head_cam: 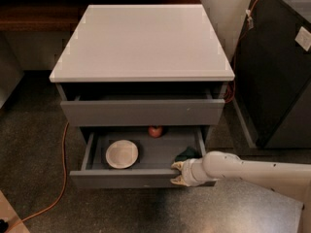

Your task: Pick apple from middle drawer and place on counter

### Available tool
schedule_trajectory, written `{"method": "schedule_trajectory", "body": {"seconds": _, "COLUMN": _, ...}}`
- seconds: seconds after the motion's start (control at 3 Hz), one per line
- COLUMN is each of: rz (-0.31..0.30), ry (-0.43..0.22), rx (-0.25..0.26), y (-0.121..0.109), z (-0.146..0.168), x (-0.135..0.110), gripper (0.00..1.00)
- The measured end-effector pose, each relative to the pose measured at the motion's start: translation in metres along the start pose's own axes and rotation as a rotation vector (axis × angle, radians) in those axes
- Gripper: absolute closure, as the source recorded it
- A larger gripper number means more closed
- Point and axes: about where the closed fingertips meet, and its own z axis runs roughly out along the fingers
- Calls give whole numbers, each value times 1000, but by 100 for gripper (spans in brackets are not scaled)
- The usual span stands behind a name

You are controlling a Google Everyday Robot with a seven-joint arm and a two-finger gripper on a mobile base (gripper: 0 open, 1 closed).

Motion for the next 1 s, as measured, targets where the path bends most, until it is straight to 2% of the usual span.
{"method": "schedule_trajectory", "body": {"seconds": 0.67, "rz": 0, "ry": 0, "rx": 0, "y": -3, "z": -3, "x": -2, "gripper": 100}}
{"method": "schedule_trajectory", "body": {"seconds": 1.0, "rz": -14, "ry": -9, "rx": -11, "y": 26, "z": -9, "x": -2, "gripper": 100}}
